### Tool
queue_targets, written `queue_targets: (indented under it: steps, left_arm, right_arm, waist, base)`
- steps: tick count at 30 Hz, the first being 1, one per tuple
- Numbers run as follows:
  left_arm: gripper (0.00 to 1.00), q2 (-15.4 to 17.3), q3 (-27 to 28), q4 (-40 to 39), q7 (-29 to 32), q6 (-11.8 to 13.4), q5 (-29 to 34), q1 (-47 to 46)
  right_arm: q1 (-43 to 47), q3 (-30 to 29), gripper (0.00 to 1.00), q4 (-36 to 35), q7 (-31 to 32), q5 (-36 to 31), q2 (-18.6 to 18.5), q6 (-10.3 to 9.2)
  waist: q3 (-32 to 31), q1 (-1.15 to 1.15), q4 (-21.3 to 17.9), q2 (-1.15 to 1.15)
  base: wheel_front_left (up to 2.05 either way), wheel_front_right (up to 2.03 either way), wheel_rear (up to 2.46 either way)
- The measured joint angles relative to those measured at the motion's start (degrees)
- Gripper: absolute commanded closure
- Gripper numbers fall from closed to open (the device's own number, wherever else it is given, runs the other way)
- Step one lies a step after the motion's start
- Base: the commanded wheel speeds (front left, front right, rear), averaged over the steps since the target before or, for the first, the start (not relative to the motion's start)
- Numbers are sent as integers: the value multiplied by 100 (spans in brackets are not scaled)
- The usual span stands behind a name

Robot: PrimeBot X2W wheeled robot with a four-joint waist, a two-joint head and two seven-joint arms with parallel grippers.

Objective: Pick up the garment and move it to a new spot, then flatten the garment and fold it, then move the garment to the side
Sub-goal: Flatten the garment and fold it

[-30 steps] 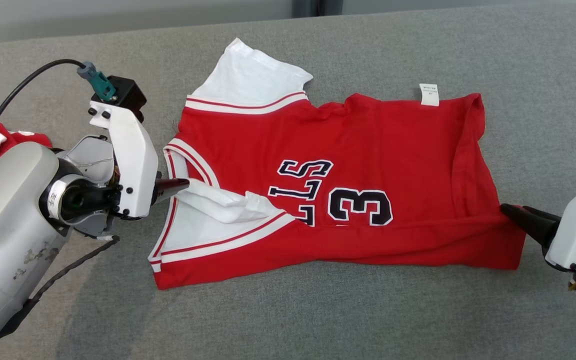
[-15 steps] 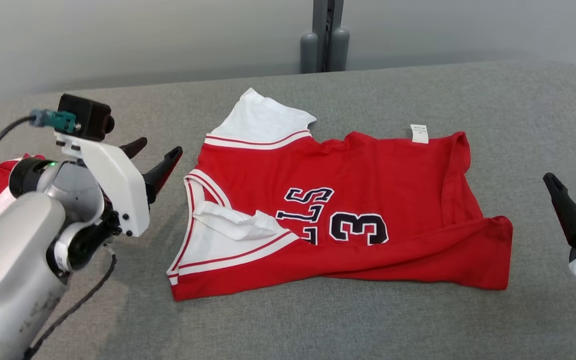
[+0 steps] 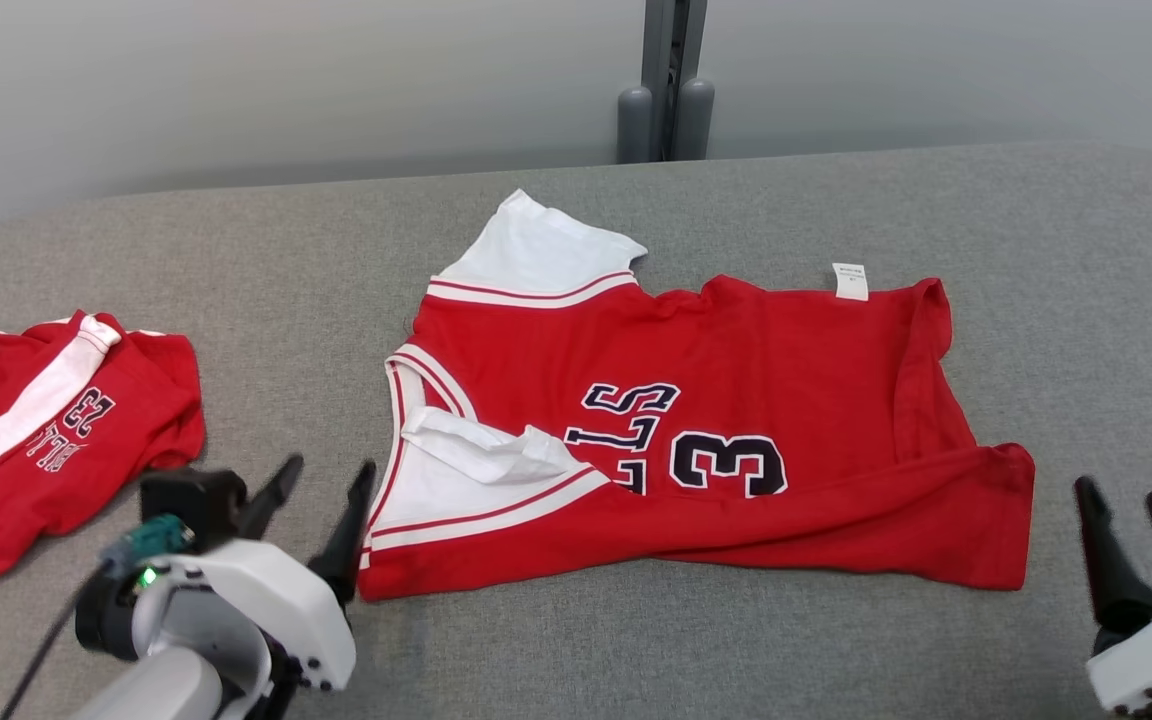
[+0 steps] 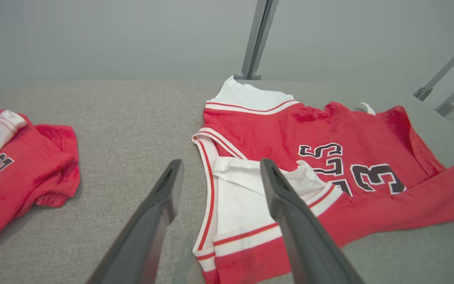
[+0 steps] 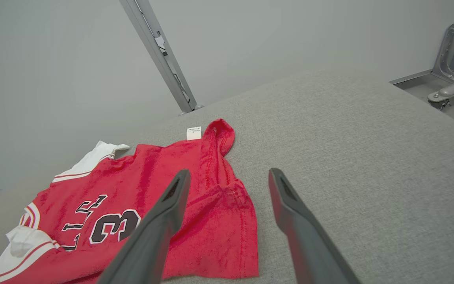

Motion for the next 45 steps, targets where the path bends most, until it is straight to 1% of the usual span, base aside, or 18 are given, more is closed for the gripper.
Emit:
queue_targets:
  steps: [2,4,8,14,18,22,27,28,29,30,31,38,42,45]
  left_arm:
    - [0,-22,-218,59,127,91,25,202]
    - [0,-38,-261,99,187,91,20,224]
    - [0,-31,-531,321,609,42,73,152]
    - [0,-58,-581,490,1118,97,-33,-99]
    - [0,-40,-646,537,1463,100,-147,-142]
    - [0,-43,-694,498,1717,44,-279,-193]
    - [0,-120,-733,584,1819,46,-309,-229]
    - [21,-166,-723,630,1811,34,-333,-268]
    - [62,-185,-727,655,1803,34,-333,-286]
    - [100,-194,-731,678,1804,23,-333,-303]
    - [100,-200,-726,700,1800,-4,-334,-319]
    - [100,-216,-701,743,1778,-78,-479,-267]
    - [100,-116,-661,521,1802,-74,-558,-131]
    - [100,46,-662,254,1858,-5,-594,34]
  right_arm:
    - [30,171,0,333,112,-20,-47,0]
    - [28,213,0,471,185,-33,-90,0]
    - [-180,341,0,949,443,-41,-211,0]
    - [-563,500,0,1549,888,37,-247,0]
    - [-768,590,0,1825,1014,100,-257,0]
    - [-916,689,0,2041,1061,152,-263,0]
    - [-1067,817,0,2193,1036,202,-264,0]
    - [-1120,894,0,2237,1036,234,-291,0]
    - [-1132,921,53,2258,1035,261,-309,0]
    - [-1138,949,78,2275,1028,281,-327,0]
    - [-1144,977,100,2297,1010,302,-346,0]
    - [-1115,1106,100,2427,968,497,-460,0]
    - [-1029,1157,100,2246,957,625,-666,0]
    - [-838,1193,100,2030,1063,714,-854,0]
  waist:
    - [68,0,-3,0]
    - [98,0,-5,0]
    - [227,0,-1,0]
    - [385,0,5,0]
    - [479,0,-7,0]
    - [564,0,-24,0]
    - [644,0,-35,0]
    - [662,0,-38,0]
    - [660,0,-37,0]
    - [656,0,-35,0]
    - [650,0,-32,0]
    - [439,0,31,0]
    - [288,0,95,0]
    - [179,0,151,0]
  base:
    - [0,0,0]
    - [0,0,0]
    - [0,0,0]
    - [0,0,0]
    - [0,0,0]
    - [0,0,0]
    - [0,0,0]
    - [0,0,0]
    - [0,0,0]
    - [0,0,0]
    - [0,0,0]
    - [0,0,0]
    - [0,0,0]
    - [0,0,0]
